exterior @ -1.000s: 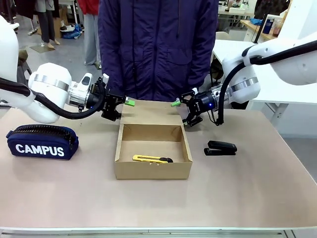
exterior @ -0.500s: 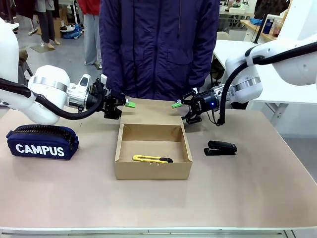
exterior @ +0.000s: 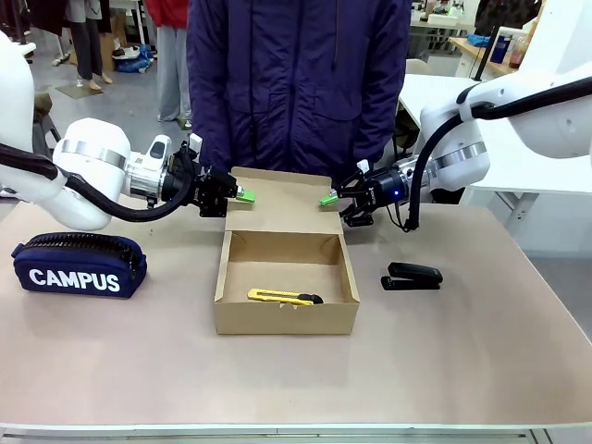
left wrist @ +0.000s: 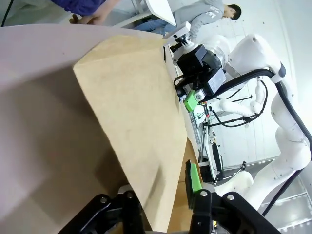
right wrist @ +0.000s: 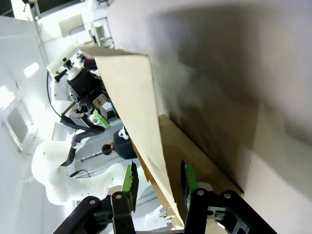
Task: Pack the item into the box.
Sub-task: Close the Mailer Box.
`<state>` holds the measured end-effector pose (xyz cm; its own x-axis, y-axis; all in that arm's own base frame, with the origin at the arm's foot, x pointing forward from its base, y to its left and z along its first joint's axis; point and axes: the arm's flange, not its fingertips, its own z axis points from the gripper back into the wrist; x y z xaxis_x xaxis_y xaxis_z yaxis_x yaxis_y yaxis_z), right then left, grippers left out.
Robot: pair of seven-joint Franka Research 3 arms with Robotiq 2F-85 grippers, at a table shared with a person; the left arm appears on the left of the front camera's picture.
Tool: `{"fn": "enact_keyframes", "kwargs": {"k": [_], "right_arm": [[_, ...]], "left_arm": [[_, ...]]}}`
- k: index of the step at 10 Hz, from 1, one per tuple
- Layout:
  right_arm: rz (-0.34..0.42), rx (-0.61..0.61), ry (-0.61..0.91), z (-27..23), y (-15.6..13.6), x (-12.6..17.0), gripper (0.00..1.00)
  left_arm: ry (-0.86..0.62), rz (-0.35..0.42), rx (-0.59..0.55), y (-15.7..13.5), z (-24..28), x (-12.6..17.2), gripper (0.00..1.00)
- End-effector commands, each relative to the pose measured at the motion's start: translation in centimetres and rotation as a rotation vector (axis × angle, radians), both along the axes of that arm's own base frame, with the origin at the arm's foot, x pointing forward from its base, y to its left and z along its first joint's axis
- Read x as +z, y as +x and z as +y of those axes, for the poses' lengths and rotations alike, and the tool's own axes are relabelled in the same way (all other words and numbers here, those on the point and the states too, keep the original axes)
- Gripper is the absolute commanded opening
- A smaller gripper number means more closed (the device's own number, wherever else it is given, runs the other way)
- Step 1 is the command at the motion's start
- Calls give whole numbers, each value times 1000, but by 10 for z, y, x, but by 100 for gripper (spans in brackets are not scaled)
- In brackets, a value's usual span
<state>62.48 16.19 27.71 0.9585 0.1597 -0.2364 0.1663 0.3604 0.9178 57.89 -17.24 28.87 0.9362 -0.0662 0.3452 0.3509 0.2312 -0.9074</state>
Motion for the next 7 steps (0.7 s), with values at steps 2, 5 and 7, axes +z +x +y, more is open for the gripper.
{"fn": "enact_keyframes", "kwargs": {"k": [2, 5, 7], "right_arm": [[-185, -14, 32, 1, -6, 18, 49], [-350, -6, 65, 0, -22, 41, 49], [-482, -2, 74, 0, -31, 49, 49]], "left_arm": [[-8, -75, 13, -14, 3, 14, 42], [1, -222, 98, -32, 8, 39, 42], [-15, -367, 133, -43, 8, 49, 42]]}}
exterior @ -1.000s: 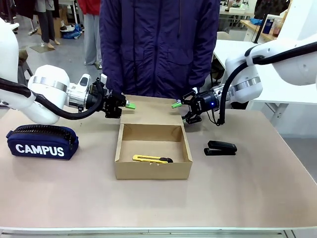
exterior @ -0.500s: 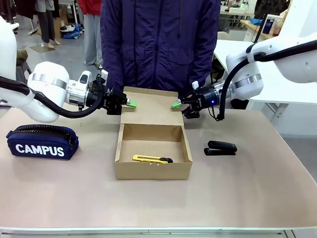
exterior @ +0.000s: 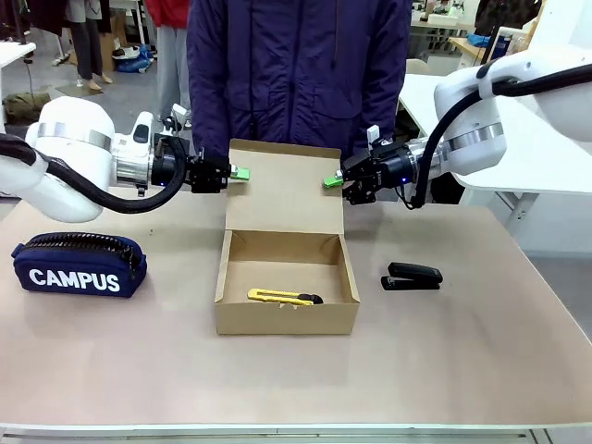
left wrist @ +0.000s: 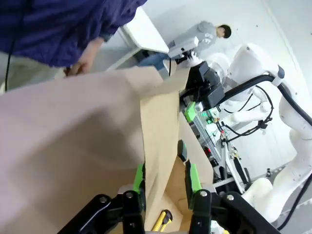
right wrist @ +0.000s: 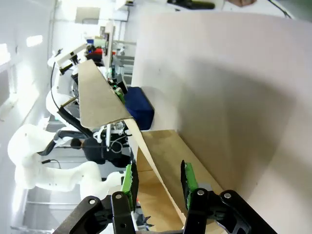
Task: Pack the item into the box.
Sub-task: Close the Mailer Box.
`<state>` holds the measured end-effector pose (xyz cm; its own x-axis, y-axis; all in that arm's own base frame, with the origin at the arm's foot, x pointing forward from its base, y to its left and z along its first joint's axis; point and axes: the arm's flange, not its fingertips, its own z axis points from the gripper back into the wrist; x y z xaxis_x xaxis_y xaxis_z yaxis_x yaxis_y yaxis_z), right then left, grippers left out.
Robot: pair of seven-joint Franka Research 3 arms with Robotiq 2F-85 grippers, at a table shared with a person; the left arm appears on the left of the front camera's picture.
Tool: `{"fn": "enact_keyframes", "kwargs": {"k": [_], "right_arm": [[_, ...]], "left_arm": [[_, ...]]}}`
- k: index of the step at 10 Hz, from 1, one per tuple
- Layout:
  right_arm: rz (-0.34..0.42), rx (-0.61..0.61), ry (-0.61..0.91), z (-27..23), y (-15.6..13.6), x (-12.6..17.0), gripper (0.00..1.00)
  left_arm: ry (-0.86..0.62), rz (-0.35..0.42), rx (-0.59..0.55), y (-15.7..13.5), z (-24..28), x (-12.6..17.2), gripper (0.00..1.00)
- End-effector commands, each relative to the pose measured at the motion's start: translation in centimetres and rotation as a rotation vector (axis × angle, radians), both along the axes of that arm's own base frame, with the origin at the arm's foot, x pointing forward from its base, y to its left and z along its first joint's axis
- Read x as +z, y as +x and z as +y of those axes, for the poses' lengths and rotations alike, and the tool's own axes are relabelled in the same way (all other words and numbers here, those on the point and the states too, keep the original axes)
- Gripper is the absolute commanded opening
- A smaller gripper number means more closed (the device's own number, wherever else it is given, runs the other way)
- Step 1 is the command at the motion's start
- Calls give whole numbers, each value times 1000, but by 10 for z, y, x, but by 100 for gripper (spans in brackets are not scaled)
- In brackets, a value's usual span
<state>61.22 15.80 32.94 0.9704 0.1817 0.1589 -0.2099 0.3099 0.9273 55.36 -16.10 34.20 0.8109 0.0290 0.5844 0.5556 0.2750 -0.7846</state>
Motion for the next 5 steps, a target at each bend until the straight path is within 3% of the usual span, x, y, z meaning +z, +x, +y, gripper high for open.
{"fn": "enact_keyframes", "kwargs": {"k": [1, 5], "right_arm": [[-144, -16, 48, 3, -26, 2, 49], [-407, -6, 100, -3, -61, 30, 49]], "left_arm": [[-18, -149, 27, -24, -4, -1, 42], [14, -388, 42, -59, -6, 14, 42]]}}
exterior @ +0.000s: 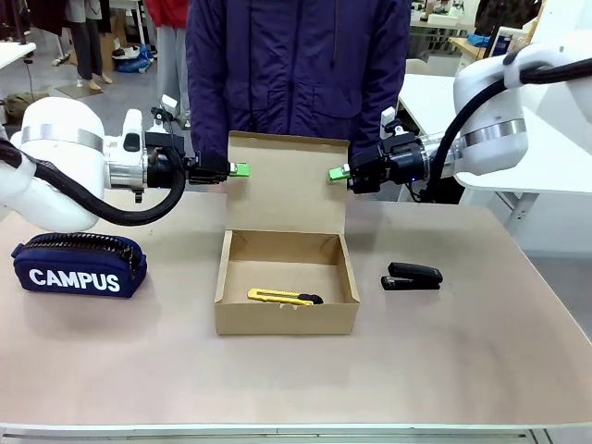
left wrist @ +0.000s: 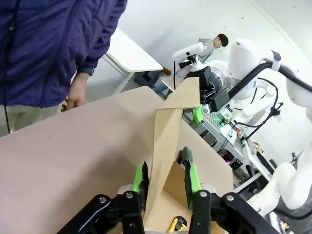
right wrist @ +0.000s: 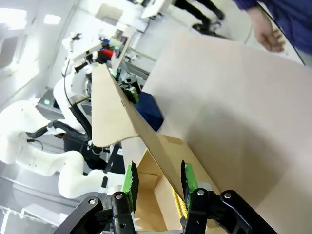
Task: Pack the item into the box.
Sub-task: Close the Mailer Box.
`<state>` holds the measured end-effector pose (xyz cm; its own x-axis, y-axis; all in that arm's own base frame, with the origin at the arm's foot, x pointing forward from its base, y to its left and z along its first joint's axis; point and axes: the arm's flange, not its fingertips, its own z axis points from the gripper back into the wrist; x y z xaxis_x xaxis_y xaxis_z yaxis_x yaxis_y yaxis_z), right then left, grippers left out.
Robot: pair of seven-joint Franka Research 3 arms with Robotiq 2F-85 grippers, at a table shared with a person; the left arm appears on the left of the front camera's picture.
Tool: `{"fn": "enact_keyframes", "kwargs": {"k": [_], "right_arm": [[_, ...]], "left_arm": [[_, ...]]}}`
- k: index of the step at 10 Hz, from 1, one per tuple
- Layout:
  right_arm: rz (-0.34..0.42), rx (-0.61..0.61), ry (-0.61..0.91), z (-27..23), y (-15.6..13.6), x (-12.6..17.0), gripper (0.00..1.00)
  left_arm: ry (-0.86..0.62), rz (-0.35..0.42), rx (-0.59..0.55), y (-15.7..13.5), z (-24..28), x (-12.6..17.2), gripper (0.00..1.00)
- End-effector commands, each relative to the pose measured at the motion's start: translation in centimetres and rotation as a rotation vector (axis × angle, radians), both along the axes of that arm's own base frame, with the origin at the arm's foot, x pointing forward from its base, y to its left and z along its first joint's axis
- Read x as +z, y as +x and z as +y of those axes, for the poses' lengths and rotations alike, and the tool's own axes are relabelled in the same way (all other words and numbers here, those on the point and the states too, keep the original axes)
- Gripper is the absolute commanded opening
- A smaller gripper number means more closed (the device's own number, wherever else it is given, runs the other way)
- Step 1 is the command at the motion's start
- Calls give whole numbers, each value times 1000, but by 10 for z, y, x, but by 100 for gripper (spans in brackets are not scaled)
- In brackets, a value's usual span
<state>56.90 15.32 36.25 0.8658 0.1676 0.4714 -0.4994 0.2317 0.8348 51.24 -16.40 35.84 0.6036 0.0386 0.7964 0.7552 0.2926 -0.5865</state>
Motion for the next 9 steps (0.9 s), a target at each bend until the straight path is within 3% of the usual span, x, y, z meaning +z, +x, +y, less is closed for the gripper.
{"fn": "enact_keyframes", "kwargs": {"k": [1, 3, 5, 7, 9], "right_arm": [[-145, -11, 42, 1, -23, -2, 49], [-241, 26, 26, 2, -33, -4, 49], [-372, 48, 35, 2, -51, -5, 49], [-499, 19, 46, 2, -69, 1, 49], [-577, 26, 50, 3, -84, 5, 49]], "left_arm": [[30, -193, 61, -27, -1, 0, 42], [21, -359, 56, -46, 3, 3, 42], [34, -464, 9, -61, 6, 3, 42], [88, -501, -57, -71, 9, 1, 42], [109, -523, -56, -79, 9, -1, 42]]}}
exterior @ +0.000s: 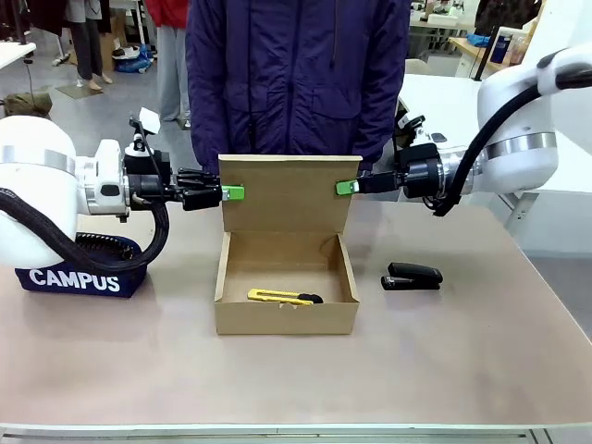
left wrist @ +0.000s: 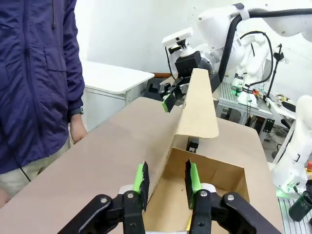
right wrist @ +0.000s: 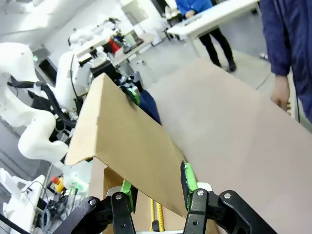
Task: Pack the item into the box.
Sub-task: Close the Mailer Box.
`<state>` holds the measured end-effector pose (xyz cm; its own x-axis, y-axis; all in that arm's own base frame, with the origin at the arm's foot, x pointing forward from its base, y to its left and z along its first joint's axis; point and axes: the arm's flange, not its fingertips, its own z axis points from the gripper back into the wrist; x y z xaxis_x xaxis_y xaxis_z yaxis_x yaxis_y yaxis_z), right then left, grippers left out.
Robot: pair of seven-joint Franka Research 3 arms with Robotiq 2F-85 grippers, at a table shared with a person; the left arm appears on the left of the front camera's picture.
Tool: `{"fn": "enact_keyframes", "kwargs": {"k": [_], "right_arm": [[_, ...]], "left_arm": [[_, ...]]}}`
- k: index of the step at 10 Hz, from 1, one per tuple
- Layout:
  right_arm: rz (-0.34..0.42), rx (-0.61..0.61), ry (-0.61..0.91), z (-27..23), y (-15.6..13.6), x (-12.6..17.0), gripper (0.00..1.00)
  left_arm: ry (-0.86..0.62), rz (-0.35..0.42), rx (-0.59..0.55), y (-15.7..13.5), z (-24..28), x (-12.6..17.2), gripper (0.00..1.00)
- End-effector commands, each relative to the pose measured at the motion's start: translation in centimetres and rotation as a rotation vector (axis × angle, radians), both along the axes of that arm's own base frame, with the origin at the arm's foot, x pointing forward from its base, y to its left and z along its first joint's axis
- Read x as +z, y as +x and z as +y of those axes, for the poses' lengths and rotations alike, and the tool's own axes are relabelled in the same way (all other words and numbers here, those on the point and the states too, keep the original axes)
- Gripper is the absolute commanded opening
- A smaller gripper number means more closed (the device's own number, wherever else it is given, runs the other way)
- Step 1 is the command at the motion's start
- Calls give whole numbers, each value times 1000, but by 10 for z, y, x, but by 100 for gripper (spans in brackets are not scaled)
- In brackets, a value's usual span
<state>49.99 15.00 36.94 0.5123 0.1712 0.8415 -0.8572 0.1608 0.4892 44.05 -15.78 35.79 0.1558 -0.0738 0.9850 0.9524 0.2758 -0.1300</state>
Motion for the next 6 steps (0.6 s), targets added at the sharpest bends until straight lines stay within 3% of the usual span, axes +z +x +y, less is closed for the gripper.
{"fn": "enact_keyframes", "kwargs": {"k": [1, 2, 3, 4, 6], "right_arm": [[-83, -17, -7, 8, -19, -3, 49], [-56, 19, -20, 10, -20, -4, 49], [18, -1, -36, 11, -14, -7, 49], [-39, 16, -5, 3, -14, 1, 49], [-39, 16, -5, 3, -14, 1, 49]], "left_arm": [[-3, -38, 8, -10, 5, -1, 42], [-24, -14, 35, -11, 5, 0, 42], [-82, 82, 76, -8, 5, 3, 42], [0, -4, 9, -4, 4, -1, 42], [0, -4, 9, -4, 4, -1, 42]]}}
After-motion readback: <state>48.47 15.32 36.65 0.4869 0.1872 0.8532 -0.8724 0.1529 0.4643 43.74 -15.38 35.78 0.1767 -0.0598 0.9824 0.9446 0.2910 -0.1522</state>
